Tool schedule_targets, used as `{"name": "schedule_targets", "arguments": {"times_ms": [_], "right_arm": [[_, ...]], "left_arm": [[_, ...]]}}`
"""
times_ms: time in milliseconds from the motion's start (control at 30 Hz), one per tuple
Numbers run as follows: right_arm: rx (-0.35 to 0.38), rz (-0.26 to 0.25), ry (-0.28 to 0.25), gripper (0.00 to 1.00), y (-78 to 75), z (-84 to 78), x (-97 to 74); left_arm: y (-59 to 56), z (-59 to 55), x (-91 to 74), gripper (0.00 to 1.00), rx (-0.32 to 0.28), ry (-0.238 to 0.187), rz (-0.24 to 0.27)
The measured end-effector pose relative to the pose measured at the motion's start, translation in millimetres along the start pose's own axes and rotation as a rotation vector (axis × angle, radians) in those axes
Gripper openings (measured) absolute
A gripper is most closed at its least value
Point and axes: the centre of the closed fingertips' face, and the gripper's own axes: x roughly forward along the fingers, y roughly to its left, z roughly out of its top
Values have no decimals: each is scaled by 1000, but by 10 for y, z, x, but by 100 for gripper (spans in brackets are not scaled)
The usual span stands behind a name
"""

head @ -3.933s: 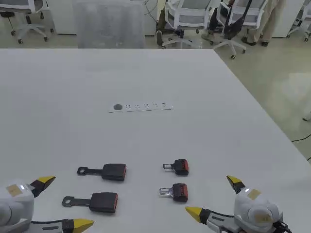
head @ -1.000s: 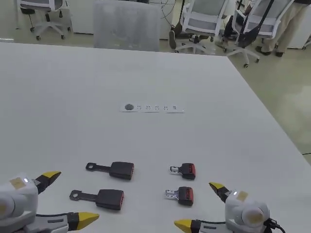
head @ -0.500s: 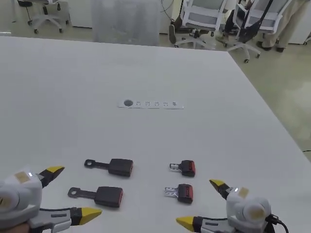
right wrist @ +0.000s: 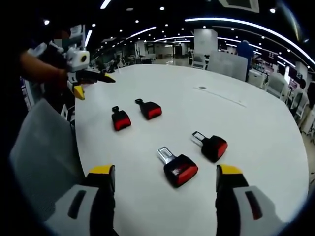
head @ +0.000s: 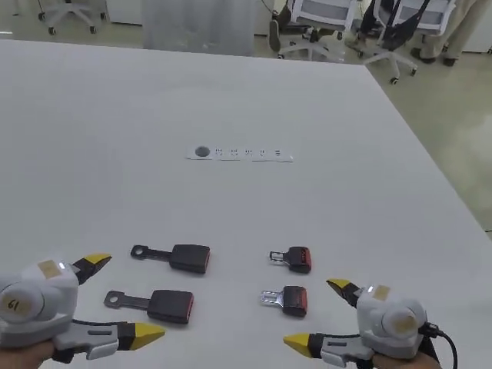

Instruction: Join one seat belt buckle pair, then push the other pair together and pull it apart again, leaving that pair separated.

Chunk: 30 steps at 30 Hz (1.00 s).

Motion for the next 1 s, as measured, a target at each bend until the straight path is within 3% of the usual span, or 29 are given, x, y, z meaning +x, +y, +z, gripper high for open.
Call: {"name": "schedule_targets", "arguments": {"times_ms": [467, 667, 733, 800, 1000], "right_arm": [[-41, 75, 88, 77, -120, -103, 230], [-71, 122, 122, 74, -180, -116, 337], [-77, 147, 133, 73, -173, -127, 370], [-79, 187, 151, 70, -134, -154, 396], [-122, 237, 189, 68, -112, -200, 461]], "left_arm": [[19, -184, 255, 94, 36, 95, -69], [-6, -285, 399, 88, 73, 150, -127], [-16, -314, 454, 86, 92, 160, -146], [-14, -386, 510, 85, 111, 196, -167], [5, -532, 641, 79, 183, 249, -225]]}}
